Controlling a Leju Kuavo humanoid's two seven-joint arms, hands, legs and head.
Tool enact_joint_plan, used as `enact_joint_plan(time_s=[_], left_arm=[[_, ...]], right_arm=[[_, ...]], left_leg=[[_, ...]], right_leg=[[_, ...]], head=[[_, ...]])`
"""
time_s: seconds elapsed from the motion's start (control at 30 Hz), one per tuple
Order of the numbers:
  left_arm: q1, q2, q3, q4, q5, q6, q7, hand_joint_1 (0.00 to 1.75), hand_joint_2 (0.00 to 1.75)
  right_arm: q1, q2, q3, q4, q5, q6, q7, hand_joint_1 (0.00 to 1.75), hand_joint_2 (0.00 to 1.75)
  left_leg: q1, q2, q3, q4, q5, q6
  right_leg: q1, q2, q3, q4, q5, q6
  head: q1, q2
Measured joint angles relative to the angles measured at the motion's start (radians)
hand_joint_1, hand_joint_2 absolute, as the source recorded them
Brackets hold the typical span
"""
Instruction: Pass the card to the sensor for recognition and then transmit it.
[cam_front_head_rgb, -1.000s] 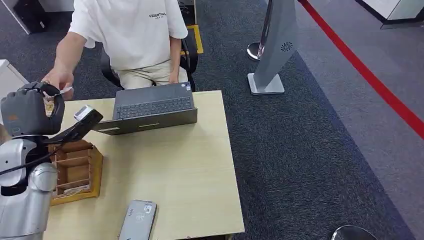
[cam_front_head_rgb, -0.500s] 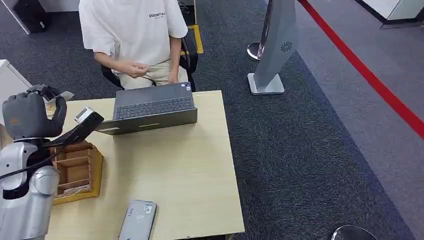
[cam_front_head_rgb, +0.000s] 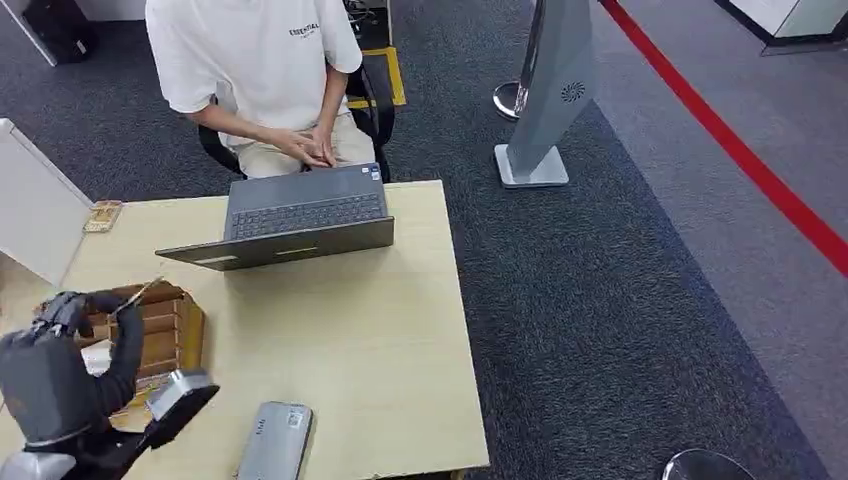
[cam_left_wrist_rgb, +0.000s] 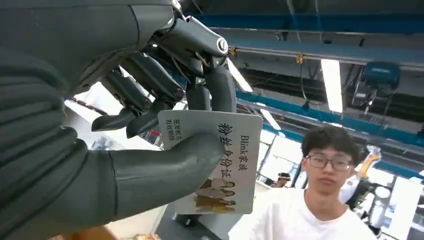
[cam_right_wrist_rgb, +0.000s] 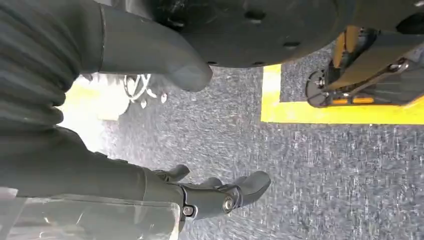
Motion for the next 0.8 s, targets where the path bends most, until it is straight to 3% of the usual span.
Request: enact_joint_plan(time_s=[0.17, 0.27, 0.47, 0.8], left_arm=[[0.154, -0.011, -0.044, -0.080, 0.036, 0.009, -0.016, 1.75, 1.75], [0.206, -0.011, -0.091, -0.074, 0.043, -0.023, 0.035, 1.75, 1.75], [0.226, -0.010, -0.182, 0.034, 0.039, -0.015, 0.086, 1.75, 1.75], [0.217, -0.001, -0.235, 0.140, 0.039, -0.008, 0.146, 1.75, 1.75]], right_arm=[[0.004, 0.012, -0.037, -0.017, 0.006, 0.000, -0.013, 0.00, 1.75], [0.006, 0.020, -0.059, -0.030, 0.030, 0.006, -0.016, 0.00, 1.75], [0.007, 0.029, -0.087, -0.047, 0.061, 0.011, -0.014, 0.00, 1.75], [0.007, 0.034, -0.112, -0.056, 0.103, 0.014, -0.014, 0.00, 1.75]], left_leg=[[0.000, -0.003, -0.001, 0.000, 0.000, 0.000], [0.000, -0.003, 0.000, 0.000, 0.000, 0.000], [0.000, -0.004, 0.000, 0.000, 0.001, 0.000], [0.000, -0.005, 0.000, 0.000, 0.001, 0.000]], right_leg=[[0.000, -0.002, 0.001, 0.000, -0.001, 0.001], [0.000, -0.003, 0.001, 0.000, -0.001, 0.001], [0.000, -0.003, 0.002, 0.000, 0.000, 0.001], [0.000, -0.003, 0.001, 0.000, 0.000, 0.001]], head=[[0.000, 0.000], [0.000, 0.000], [0.000, 0.000], [-0.001, 0.000]])
